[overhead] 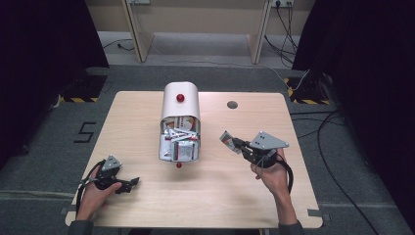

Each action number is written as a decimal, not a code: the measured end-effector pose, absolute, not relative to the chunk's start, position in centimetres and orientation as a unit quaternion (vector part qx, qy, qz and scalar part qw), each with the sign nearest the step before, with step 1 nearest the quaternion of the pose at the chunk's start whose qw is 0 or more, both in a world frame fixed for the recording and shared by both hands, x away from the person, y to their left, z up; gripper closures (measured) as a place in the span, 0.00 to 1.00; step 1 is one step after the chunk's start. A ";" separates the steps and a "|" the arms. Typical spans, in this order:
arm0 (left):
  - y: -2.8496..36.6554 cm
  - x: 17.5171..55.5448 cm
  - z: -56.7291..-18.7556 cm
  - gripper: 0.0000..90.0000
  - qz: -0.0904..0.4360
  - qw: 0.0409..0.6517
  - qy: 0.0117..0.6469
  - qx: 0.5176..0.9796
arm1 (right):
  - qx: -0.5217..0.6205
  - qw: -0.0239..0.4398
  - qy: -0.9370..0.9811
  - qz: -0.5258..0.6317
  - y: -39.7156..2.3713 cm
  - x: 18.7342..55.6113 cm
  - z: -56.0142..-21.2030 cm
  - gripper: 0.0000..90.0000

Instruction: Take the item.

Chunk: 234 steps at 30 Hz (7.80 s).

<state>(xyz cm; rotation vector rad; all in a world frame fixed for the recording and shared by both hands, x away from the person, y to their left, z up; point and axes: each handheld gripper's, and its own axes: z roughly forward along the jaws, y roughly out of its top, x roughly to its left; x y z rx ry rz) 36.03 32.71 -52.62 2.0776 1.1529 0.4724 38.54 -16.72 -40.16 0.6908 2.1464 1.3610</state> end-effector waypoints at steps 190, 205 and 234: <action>32.7 36.0 -52.6 0.00 0.183 0.352 0.445 0.803 | 0.424 0.213 0.781 0.407 -19.7 38.7 -46.8 0.31; 32.7 36.0 -52.6 0.00 0.183 0.353 0.447 0.802 | 0.430 0.204 0.783 0.401 -21.8 35.9 -48.6 0.21; 32.7 36.0 -52.6 0.00 0.183 0.352 0.447 0.802 | 0.425 0.198 0.792 0.391 -22.3 33.4 -50.3 0.21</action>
